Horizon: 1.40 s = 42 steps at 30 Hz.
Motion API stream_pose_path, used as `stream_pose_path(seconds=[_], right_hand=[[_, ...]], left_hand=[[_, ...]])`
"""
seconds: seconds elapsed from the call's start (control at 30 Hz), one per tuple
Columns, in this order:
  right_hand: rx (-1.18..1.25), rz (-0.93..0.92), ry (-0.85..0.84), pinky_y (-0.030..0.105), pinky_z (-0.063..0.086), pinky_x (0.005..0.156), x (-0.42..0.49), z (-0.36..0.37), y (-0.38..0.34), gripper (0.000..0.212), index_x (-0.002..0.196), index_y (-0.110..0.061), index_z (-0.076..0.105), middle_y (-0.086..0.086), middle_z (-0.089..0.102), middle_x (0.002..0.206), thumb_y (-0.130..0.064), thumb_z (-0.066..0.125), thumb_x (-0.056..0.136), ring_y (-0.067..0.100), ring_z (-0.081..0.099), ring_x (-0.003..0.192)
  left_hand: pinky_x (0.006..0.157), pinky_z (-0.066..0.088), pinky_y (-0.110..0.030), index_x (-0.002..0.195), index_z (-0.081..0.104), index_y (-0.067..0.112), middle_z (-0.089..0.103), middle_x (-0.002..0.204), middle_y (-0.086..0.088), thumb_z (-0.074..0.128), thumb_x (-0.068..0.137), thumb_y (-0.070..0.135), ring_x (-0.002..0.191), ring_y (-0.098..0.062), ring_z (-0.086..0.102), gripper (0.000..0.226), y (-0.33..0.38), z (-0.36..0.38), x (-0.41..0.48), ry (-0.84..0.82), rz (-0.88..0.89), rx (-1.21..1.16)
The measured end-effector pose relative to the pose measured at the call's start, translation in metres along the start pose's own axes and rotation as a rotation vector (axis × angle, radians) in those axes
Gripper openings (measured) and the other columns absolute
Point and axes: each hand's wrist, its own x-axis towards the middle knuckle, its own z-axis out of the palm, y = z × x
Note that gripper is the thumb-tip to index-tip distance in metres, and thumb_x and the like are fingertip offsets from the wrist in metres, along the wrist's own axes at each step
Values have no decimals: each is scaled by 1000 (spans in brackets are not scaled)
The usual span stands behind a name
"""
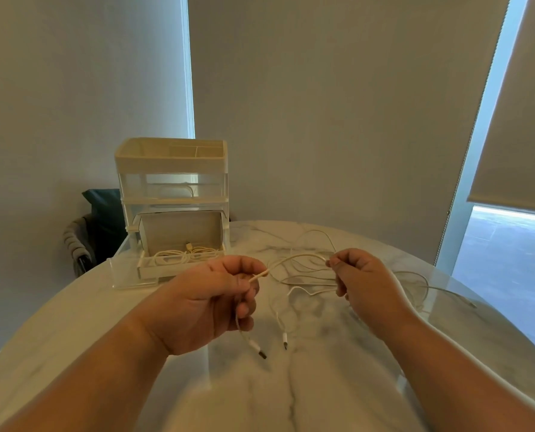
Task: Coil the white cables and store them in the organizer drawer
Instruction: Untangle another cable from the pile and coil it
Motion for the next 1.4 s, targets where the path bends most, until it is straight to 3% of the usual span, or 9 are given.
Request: stream_pose_path(seconds=[0.3,0.43,0.53,0.67,0.77,0.9,1.03,1.2,1.4], right_hand=[[-15,-62,45,27,48,58,6,-13,-2,11,87,-24,72,6,67,71,-16,67,92,12,54,54],[-34,-146,126,15,42,48,8,-23,-7,10,87,-22,72,-7,60,56,-15,67,92,7,48,46],[-13,-135,190,23,42,50,12,-30,-5,10,88,-23,72,-11,60,55,-14,67,92,11,49,49],[-95,-35,75,16,42,49,15,-31,1,9,85,-19,72,1,64,70,-12,70,90,18,55,61],[-386,-3,-48,17,47,64,12,-26,3,12,88,-26,70,-4,69,93,-14,73,87,16,66,84],[-286,-196,41,26,47,80,-6,-20,-22,12,97,-38,68,-16,67,103,-28,68,89,3,63,98],[-163,-353,-143,19,49,86,-38,4,-43,23,109,-46,66,-26,67,110,-50,64,87,-3,61,102],[-390,-402,-234,4,39,79,-39,18,-38,16,105,-39,71,-24,66,100,-35,68,90,-12,55,102],[-324,-311,-285,5,35,89,-30,9,-30,26,120,-44,65,-25,47,127,-40,61,95,-11,43,120]], left_hand=[[53,43,-28,99,67,16,71,82,-7,55,97,10,56,-11,57,14,-2,-16,7,609,38,728],[49,43,-26,90,72,9,61,65,-3,59,97,18,51,-12,53,17,1,-22,2,505,-100,696],[53,45,-29,86,69,5,55,63,-6,57,98,18,54,-16,51,22,6,-18,-4,345,-165,611],[70,51,-43,70,56,9,37,59,-7,53,91,20,55,-23,49,24,10,-8,-10,91,-120,223],[55,41,-34,77,56,9,29,60,-4,41,88,13,45,-15,33,19,7,1,-6,61,-93,15],[51,42,-32,96,60,5,40,66,-7,40,93,6,48,-16,37,20,-1,5,-2,81,-43,59],[59,54,-36,105,66,3,58,74,-13,55,91,5,56,-23,59,18,-11,13,1,6,-58,76],[67,58,-36,118,61,-1,67,85,-18,60,87,6,70,-27,68,31,-18,19,4,28,-82,133],[61,57,-33,114,68,8,66,91,-17,59,90,7,70,-27,66,26,-17,19,3,-25,-100,151]])
